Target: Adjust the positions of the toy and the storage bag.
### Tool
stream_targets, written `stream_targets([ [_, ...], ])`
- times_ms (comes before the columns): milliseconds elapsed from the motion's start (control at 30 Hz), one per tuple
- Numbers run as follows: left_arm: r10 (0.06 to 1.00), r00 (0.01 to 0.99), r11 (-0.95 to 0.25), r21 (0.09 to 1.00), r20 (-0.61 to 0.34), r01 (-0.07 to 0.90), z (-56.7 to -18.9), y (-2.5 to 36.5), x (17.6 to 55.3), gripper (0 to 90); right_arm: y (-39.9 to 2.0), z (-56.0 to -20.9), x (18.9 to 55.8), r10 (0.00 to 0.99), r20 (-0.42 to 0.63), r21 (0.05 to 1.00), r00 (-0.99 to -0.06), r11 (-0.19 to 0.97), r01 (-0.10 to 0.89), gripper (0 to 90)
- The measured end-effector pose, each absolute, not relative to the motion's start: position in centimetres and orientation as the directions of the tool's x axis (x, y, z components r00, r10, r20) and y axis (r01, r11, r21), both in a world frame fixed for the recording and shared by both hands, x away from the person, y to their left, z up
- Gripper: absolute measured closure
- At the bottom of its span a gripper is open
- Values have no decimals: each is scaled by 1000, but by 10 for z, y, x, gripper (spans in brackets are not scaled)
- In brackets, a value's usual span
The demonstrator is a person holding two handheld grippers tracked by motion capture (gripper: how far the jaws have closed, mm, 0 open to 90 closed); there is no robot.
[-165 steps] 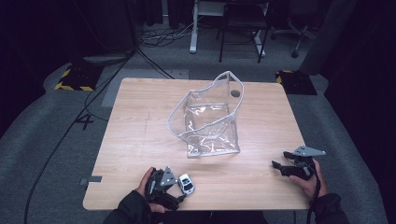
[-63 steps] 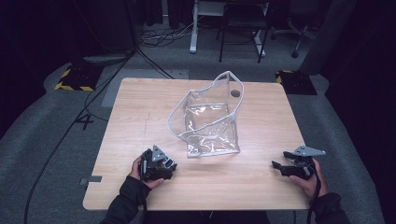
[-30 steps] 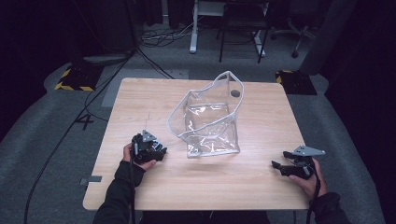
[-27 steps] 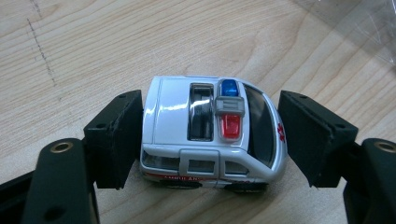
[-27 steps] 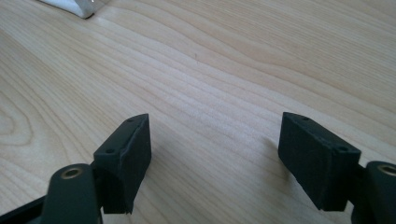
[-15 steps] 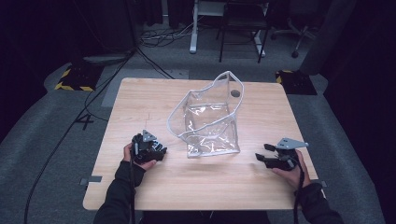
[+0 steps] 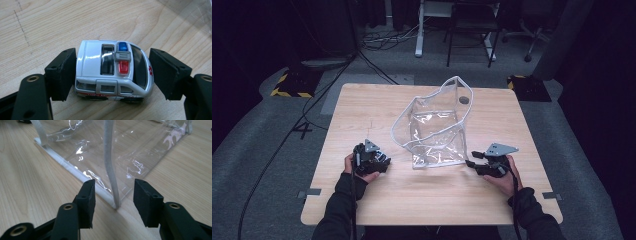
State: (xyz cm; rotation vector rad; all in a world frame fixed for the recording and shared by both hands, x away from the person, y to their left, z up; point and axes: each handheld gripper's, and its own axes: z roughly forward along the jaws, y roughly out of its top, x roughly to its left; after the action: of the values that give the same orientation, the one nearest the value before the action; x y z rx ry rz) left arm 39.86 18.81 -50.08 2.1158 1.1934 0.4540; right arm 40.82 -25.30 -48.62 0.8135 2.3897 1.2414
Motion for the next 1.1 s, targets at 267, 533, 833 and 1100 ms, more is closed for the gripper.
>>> stream_targets([
  [267, 852, 523, -369, 689, -17, 624, -501, 188, 399, 252, -241, -490, 416, 639, -70, 824, -766, 470, 316, 719],
  [533, 852, 523, -369, 690, -17, 623, -501, 188, 399, 253, -236, -489, 410, 635, -126, 817, -762, 503, 284, 871],
  [833, 851, 524, -362, 696, -25, 621, -502, 187, 398, 252, -244, -488, 394, 603, -135, 811, -786, 523, 262, 875],
  [1100, 852, 523, -365, 694, -21, 621, -502, 187, 397, 253, -258, -487, 367, 591, -133, 807, -796, 531, 259, 874],
])
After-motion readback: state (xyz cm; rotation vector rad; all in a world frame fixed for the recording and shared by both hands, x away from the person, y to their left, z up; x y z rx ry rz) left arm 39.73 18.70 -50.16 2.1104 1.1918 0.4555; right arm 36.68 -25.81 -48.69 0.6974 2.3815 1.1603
